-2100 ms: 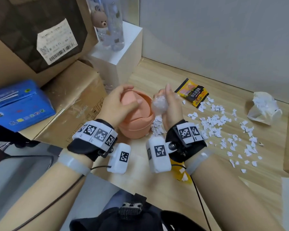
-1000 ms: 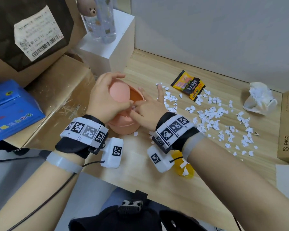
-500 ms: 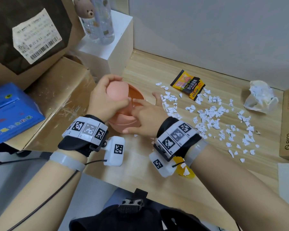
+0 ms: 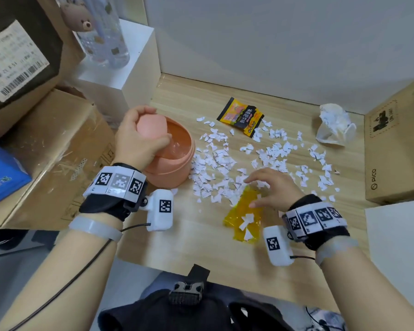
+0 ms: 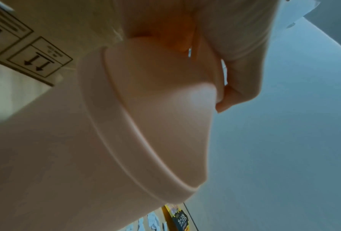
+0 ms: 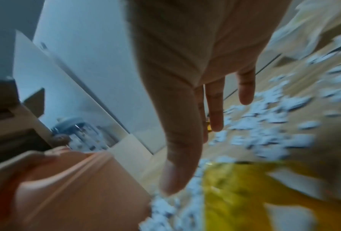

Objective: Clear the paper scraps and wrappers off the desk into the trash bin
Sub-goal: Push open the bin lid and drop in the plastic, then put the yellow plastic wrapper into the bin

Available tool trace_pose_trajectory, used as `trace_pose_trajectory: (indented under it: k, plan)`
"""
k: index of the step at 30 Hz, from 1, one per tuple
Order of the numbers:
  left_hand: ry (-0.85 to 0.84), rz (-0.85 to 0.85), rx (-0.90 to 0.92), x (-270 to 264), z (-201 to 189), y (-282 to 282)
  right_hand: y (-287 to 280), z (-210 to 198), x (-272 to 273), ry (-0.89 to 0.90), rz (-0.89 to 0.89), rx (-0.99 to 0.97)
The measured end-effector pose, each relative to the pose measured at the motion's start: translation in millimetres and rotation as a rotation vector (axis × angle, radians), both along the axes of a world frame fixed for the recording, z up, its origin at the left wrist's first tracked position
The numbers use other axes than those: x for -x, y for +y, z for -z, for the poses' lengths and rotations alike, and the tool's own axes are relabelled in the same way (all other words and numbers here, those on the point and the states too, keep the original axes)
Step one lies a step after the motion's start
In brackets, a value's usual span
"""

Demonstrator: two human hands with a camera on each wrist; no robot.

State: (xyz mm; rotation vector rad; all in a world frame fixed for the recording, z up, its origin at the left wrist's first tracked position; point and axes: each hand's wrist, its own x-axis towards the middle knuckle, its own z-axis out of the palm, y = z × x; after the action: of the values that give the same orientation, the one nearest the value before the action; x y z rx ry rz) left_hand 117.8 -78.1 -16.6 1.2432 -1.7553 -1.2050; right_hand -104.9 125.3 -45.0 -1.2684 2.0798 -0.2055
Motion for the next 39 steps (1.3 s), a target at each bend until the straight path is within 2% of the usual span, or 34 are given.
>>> trace_pose_trajectory:
  k: [2, 4, 6, 12, 19, 25, 28, 33, 36, 39]
  plan:
    - [-0.002, -0.007, -0.003, 3, 0, 1, 24, 12, 1, 0.025, -0.023, -0.139]
    - [-0.005, -0.008, -0.002, 4, 0, 3, 40, 23, -3, 0.081, -0.007, -0.189]
    - [-0.008, -0.005, -0.001, 4, -2, 4, 47, 35, -8, 0.136, 0.033, -0.161]
    - [-0.009, -0.006, -0.018, 3, -5, 7, 36, 57, -21, 0.147, 0.208, -0.087]
    - [-0.025, 0.005, -0.012, 3, -5, 6, 10, 56, -44, 0.089, 0.037, -0.090]
    - [-0.017, 0.004, -0.014, 3, -4, 5, 1, 69, -41, 0.093, 0.086, 0.001]
    - [-0.007, 0.009, -0.020, 3, -3, 5, 1, 71, -33, 0.114, 0.047, 0.031]
    - [0.023, 0.017, -0.022, 3, -1, 4, -8, 51, -13, 0.114, 0.227, 0.083]
    - [0.050, 0.020, -0.034, 4, -1, 4, -25, 20, -4, 0.018, 0.347, 0.227]
    - [0.057, 0.034, -0.029, 3, 0, 1, -54, -20, -10, -0.020, 0.312, 0.399]
